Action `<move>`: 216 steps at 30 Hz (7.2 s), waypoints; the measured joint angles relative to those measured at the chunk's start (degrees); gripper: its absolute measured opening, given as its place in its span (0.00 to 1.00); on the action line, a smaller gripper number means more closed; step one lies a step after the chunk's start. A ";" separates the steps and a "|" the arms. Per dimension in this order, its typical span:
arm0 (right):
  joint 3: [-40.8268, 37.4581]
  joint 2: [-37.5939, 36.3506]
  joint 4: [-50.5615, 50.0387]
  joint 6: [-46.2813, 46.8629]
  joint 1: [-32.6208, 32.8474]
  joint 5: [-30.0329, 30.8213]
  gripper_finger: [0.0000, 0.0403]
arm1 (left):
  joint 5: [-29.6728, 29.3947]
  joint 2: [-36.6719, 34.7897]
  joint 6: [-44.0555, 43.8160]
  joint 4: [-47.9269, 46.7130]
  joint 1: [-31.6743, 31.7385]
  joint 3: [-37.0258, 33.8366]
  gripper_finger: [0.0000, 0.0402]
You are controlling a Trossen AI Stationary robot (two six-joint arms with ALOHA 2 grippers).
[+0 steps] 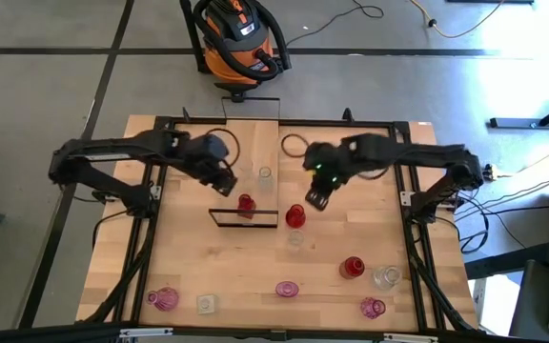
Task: Sort vases onto shelf
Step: Put the red vase on the shelf, then put the transparent vase on the shelf
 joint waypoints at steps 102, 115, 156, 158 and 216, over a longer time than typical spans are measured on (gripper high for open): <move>18.37 28.76 10.42 4.68 -6.28 -23.22 0.03 | -12.49 -8.92 19.86 -17.23 4.71 -0.11 0.14; 19.47 28.95 9.96 4.72 -6.28 -22.85 0.21 | -12.47 -8.91 19.73 -17.43 4.71 -0.11 0.14; 20.38 17.17 -12.72 11.73 9.99 -7.37 0.18 | -8.29 -8.91 20.01 -16.87 4.71 -0.14 0.14; 14.61 13.80 -7.36 14.44 10.93 -7.35 0.15 | -8.34 -8.91 20.17 -16.93 4.71 -0.15 0.14; -3.29 12.38 10.09 13.79 8.64 -14.91 0.00 | -5.82 -8.92 21.18 -17.49 4.71 -0.22 0.14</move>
